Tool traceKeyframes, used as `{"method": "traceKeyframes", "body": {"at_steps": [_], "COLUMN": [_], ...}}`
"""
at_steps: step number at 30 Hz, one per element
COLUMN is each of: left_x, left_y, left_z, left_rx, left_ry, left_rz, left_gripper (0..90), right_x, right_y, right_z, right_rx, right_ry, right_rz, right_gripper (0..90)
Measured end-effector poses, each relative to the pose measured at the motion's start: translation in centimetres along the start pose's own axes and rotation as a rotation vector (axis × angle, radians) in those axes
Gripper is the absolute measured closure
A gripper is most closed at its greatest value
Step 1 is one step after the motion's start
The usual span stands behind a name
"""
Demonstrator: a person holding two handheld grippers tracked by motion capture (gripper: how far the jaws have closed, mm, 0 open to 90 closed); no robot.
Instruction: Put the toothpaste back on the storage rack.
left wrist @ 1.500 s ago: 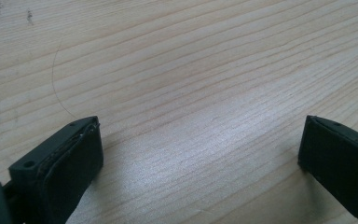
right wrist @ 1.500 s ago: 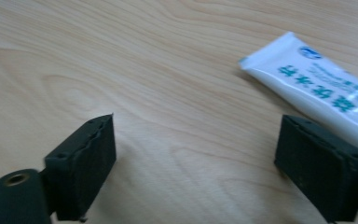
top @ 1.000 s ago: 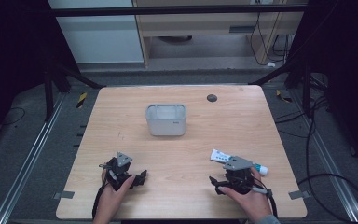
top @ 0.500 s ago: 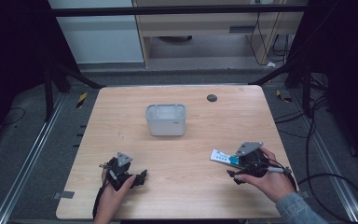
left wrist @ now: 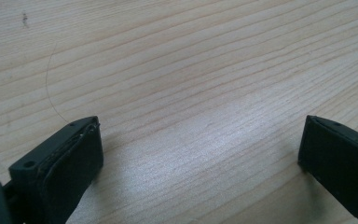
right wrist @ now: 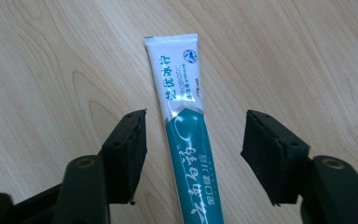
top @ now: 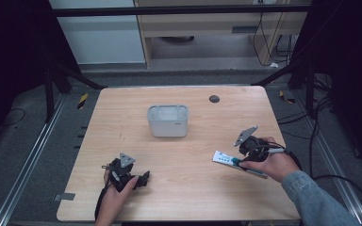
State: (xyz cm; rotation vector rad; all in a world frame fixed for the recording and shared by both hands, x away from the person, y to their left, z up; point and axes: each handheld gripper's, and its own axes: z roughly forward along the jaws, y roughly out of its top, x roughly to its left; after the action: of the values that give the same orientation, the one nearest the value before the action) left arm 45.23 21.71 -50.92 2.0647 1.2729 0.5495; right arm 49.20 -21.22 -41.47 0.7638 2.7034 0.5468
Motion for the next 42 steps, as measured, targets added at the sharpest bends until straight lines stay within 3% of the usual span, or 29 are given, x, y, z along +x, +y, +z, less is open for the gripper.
{"method": "traceKeyframes", "body": {"at_steps": [8,15,24,42], "left_x": [-0.2,-0.2,-0.3,-0.3], "left_y": [0.3,0.3,0.4,0.4], "left_z": [0.3,0.3,0.4,0.4], "left_rx": [0.0,0.0,-0.001,-0.002], "left_ry": [0.006,0.004,0.001,0.003], "left_rz": [-0.004,-0.003,-0.001,-0.003], "left_gripper": [0.0,0.0,0.0,0.0], "right_x": [-0.5,-1.0,-0.8,-1.5], "right_y": [0.1,0.0,0.3,0.3], "right_z": [0.6,1.8,3.4,4.9], "right_rx": [0.024,0.089,0.129,0.179], "right_ry": [0.027,0.041,0.055,0.101], "right_rz": [-0.005,0.002,0.0,0.016], "right_gripper": [45.3,48.8,48.3,48.5]}}
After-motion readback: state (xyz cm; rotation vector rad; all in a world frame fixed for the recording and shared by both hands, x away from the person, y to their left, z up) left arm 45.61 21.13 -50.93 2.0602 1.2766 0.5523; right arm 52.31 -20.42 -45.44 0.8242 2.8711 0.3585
